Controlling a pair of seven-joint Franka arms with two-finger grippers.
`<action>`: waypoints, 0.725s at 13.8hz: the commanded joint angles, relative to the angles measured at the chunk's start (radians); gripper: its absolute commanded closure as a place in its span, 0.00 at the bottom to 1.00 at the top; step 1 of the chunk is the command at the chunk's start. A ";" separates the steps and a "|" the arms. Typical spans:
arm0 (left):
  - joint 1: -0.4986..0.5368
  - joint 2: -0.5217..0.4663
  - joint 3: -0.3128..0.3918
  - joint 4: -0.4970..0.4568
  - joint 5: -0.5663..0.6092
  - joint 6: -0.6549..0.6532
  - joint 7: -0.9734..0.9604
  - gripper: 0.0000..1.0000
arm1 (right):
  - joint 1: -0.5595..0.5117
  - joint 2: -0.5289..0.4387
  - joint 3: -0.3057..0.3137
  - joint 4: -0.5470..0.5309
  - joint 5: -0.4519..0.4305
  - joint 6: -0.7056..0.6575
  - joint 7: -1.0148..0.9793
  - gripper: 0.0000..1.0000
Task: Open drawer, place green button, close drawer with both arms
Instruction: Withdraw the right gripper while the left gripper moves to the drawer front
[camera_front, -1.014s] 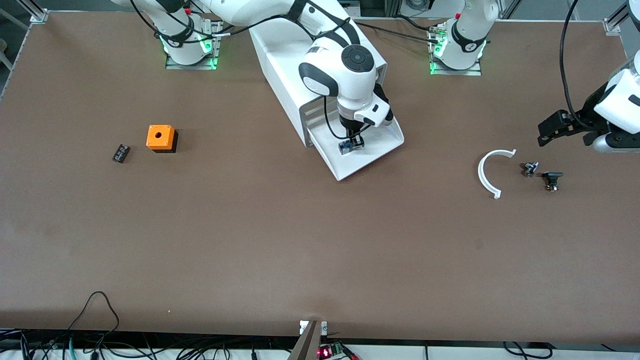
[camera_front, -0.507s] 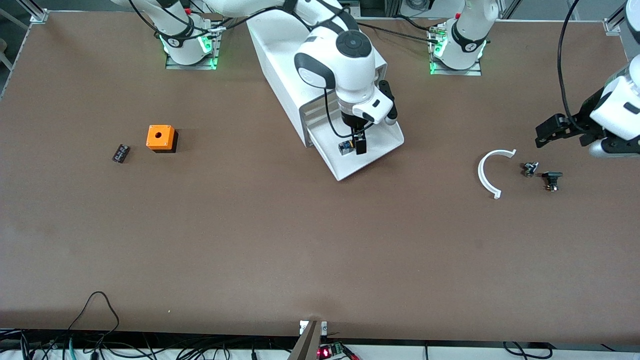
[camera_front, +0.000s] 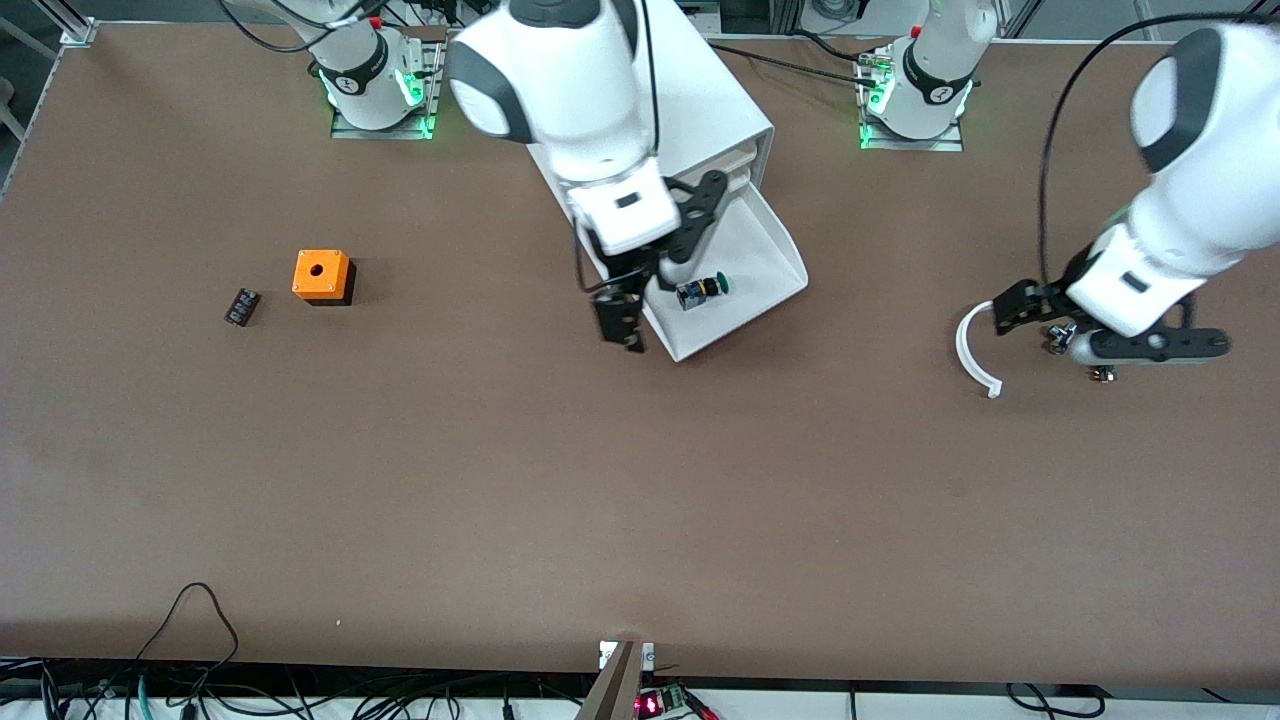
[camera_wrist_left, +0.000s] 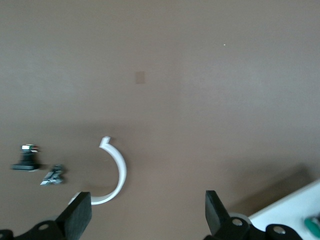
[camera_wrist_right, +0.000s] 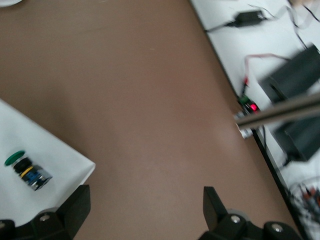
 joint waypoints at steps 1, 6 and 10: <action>-0.019 0.016 -0.036 -0.149 0.003 0.193 -0.145 0.00 | -0.104 -0.074 0.011 -0.110 0.012 -0.006 0.266 0.00; -0.120 0.115 -0.071 -0.320 0.003 0.551 -0.483 0.00 | -0.246 -0.100 -0.020 -0.182 0.025 -0.188 0.662 0.00; -0.232 0.229 -0.070 -0.322 0.005 0.642 -0.690 0.00 | -0.380 -0.196 -0.063 -0.342 0.034 -0.259 0.699 0.00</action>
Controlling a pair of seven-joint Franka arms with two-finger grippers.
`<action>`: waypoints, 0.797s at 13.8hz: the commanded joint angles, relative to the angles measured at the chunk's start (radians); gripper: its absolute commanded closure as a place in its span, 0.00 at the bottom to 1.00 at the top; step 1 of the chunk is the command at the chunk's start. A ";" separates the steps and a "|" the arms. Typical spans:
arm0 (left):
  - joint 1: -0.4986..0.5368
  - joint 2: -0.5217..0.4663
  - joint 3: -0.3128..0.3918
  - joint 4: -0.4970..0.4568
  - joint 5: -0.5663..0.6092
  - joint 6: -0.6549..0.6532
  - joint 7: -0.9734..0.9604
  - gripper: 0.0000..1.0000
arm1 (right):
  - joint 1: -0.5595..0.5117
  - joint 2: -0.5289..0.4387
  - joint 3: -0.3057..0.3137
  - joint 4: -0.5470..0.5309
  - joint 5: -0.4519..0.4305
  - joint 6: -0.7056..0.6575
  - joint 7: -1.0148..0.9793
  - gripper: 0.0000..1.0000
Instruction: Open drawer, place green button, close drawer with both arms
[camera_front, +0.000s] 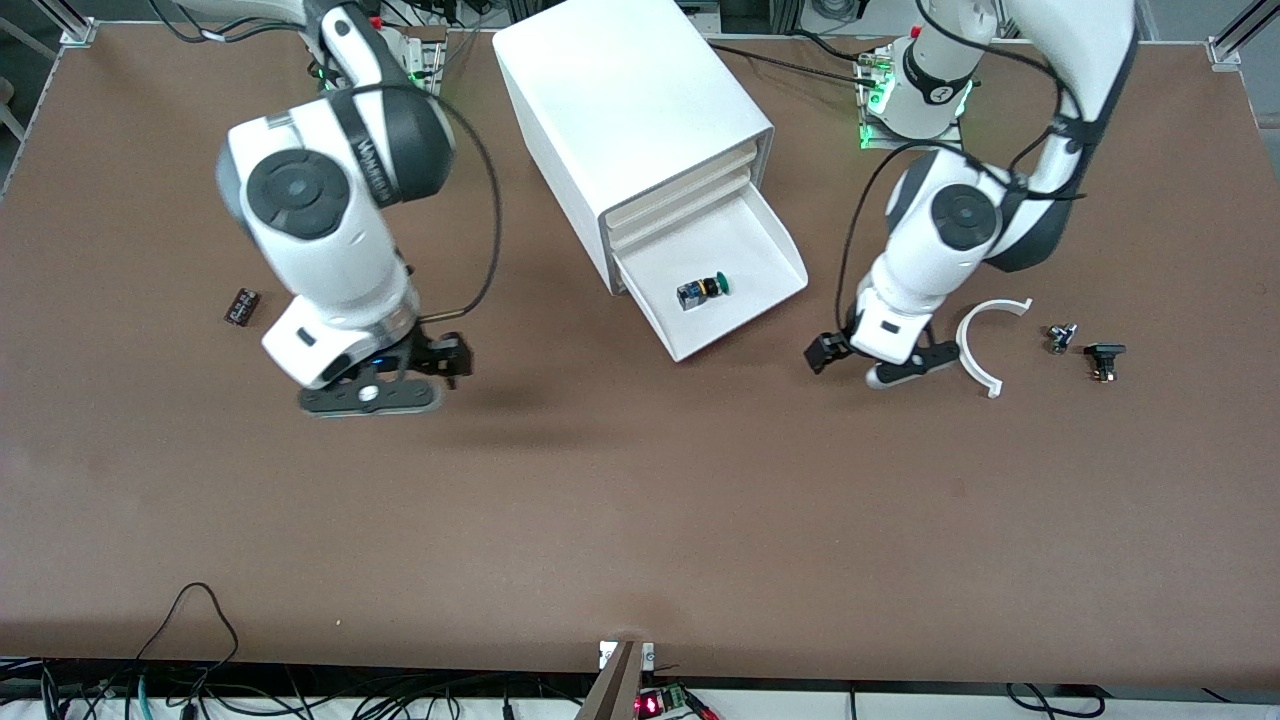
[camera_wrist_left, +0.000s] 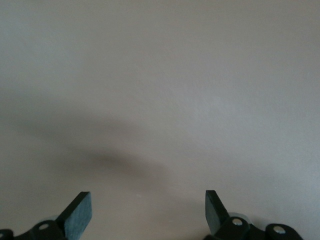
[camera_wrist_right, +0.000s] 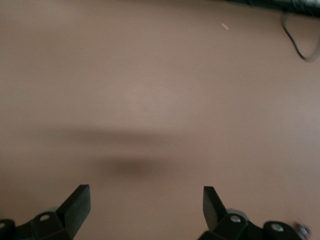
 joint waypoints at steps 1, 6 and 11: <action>-0.068 0.050 0.008 0.011 0.005 0.031 -0.118 0.00 | -0.122 -0.131 0.005 -0.148 0.021 -0.013 0.029 0.00; -0.137 0.089 0.008 -0.022 0.003 0.036 -0.207 0.00 | -0.169 -0.234 -0.107 -0.145 0.120 -0.100 0.017 0.00; -0.201 0.096 0.004 -0.076 -0.010 0.033 -0.262 0.00 | -0.168 -0.384 -0.188 -0.271 0.170 -0.210 -0.132 0.00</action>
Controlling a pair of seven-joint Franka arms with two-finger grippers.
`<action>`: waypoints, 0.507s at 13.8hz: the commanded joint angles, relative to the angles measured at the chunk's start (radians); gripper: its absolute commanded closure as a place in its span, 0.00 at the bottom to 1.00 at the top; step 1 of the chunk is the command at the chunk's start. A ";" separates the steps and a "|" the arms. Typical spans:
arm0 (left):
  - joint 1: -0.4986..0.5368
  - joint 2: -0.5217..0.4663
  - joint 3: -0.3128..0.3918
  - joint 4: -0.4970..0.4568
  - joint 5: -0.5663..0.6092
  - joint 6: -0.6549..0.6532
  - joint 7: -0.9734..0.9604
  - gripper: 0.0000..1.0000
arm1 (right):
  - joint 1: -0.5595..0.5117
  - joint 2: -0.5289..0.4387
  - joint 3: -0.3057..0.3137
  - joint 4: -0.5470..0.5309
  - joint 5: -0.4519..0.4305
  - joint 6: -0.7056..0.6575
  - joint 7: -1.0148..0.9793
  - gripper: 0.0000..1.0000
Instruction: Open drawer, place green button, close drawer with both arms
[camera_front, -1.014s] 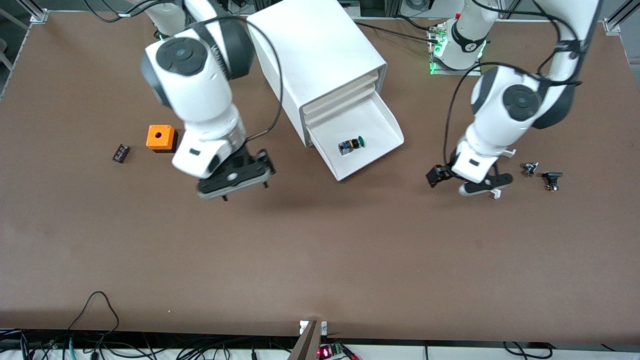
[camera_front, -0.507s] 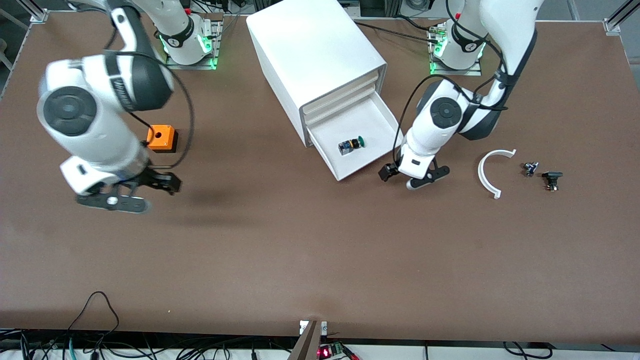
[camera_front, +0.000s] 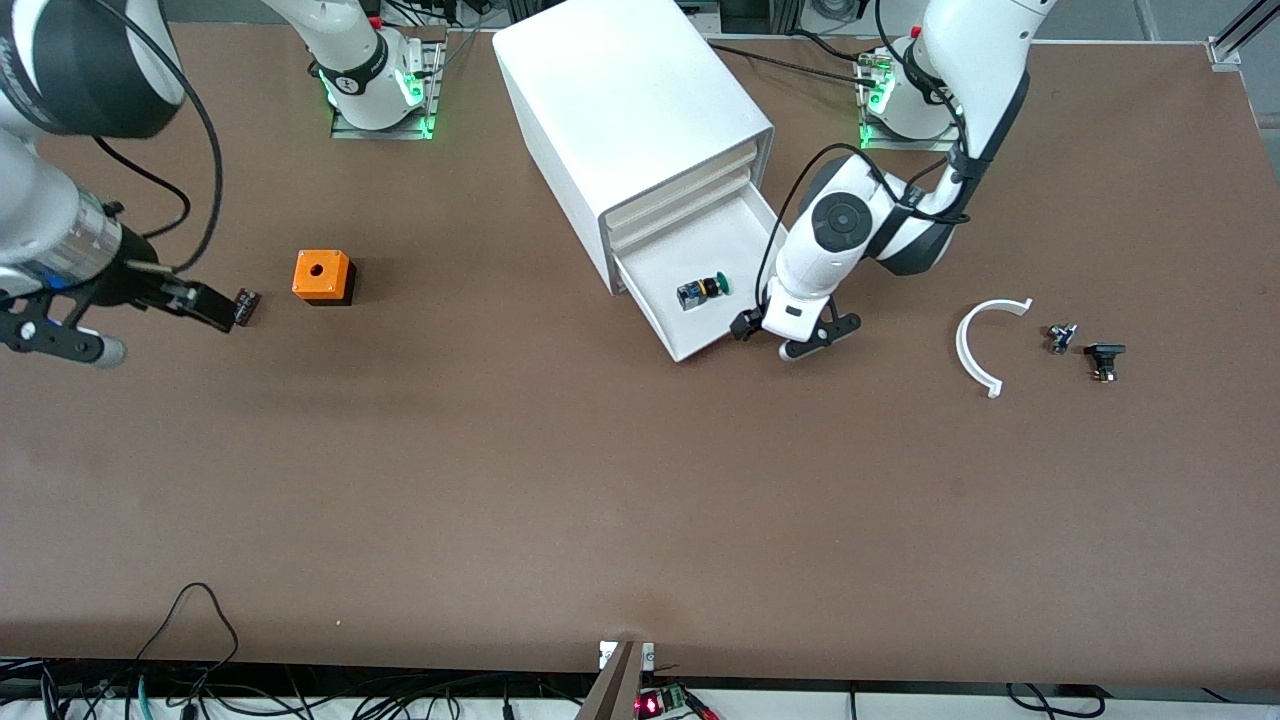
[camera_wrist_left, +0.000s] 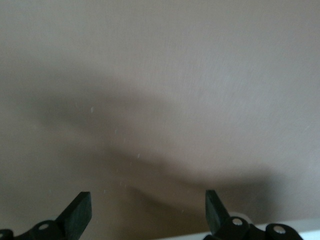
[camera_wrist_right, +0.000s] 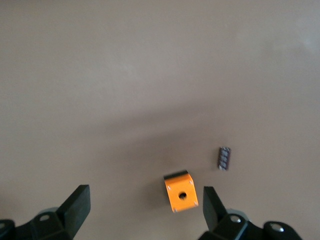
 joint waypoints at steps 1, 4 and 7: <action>-0.035 -0.011 -0.005 -0.040 -0.039 0.004 -0.045 0.00 | -0.002 -0.164 -0.059 -0.232 0.048 0.062 -0.097 0.00; -0.035 -0.020 -0.057 -0.055 -0.078 -0.032 -0.044 0.00 | -0.002 -0.258 -0.142 -0.391 0.056 0.159 -0.260 0.00; -0.035 -0.032 -0.127 -0.055 -0.078 -0.060 -0.042 0.00 | -0.014 -0.238 -0.136 -0.370 0.061 0.153 -0.262 0.00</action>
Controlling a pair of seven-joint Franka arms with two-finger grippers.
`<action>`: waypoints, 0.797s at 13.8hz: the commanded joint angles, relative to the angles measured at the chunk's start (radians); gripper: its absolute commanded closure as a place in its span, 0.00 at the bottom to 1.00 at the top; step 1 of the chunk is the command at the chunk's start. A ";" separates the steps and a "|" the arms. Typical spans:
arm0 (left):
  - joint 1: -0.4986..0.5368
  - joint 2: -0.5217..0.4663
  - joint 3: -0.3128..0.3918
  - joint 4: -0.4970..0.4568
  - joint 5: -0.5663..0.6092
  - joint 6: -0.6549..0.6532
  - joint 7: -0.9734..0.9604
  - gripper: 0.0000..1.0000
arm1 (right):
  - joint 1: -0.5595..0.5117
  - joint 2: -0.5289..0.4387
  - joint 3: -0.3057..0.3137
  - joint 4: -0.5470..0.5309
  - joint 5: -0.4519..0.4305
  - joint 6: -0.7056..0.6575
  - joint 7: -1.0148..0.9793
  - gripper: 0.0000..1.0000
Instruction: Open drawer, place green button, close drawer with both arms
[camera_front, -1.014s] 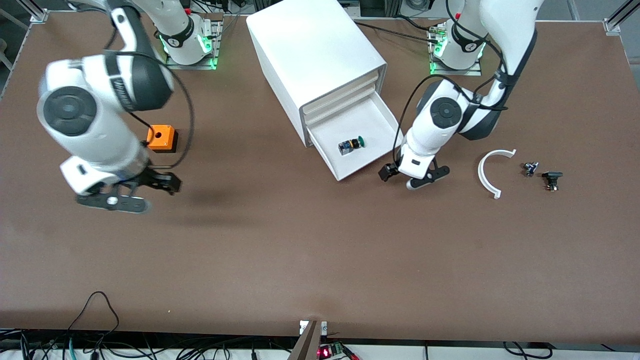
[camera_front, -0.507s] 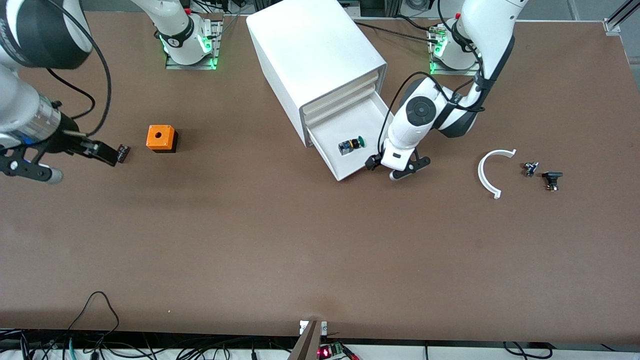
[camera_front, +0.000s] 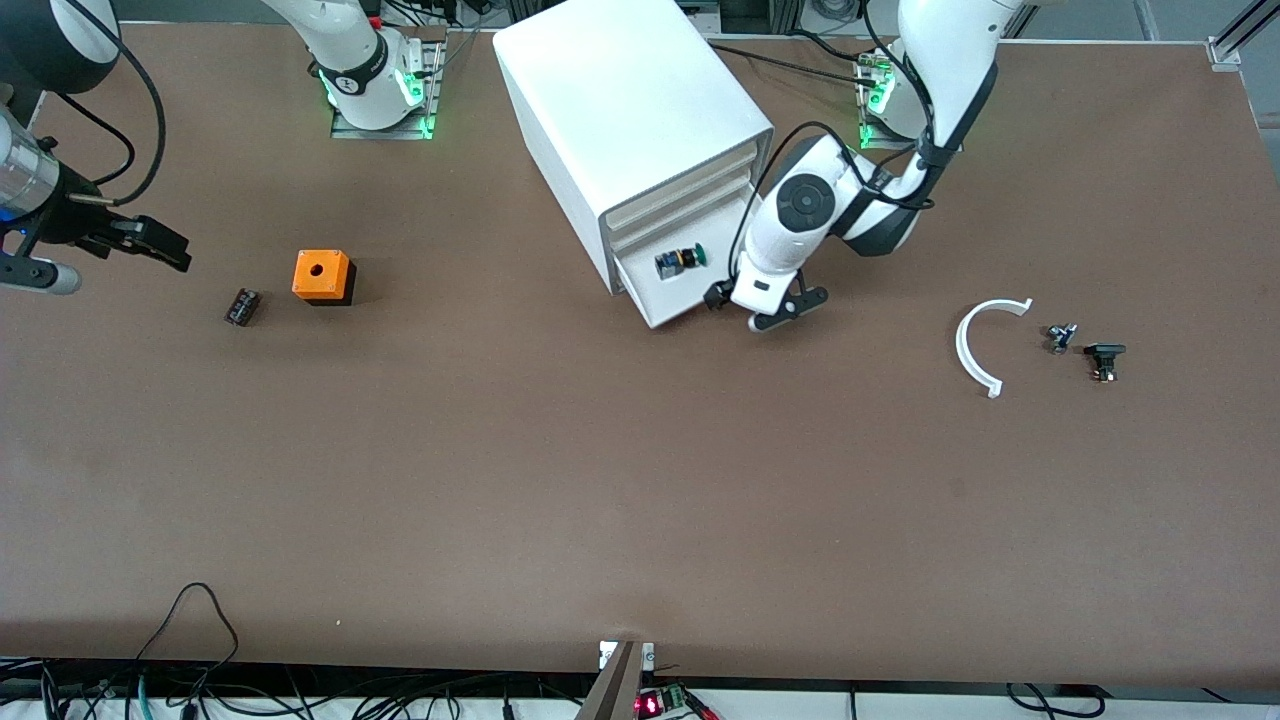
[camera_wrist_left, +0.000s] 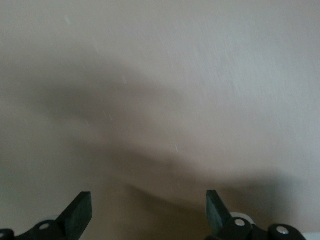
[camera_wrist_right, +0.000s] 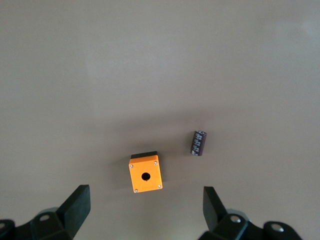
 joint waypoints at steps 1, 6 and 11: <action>-0.012 -0.028 -0.050 -0.026 -0.023 -0.035 -0.002 0.00 | -0.003 -0.005 0.019 -0.014 0.019 0.023 -0.012 0.00; -0.015 -0.026 -0.129 -0.027 -0.023 -0.074 0.007 0.00 | -0.011 -0.005 0.031 0.020 0.019 0.017 -0.026 0.00; -0.017 -0.026 -0.149 -0.032 -0.025 -0.123 0.007 0.00 | 0.000 -0.007 0.035 0.021 0.019 0.031 -0.024 0.00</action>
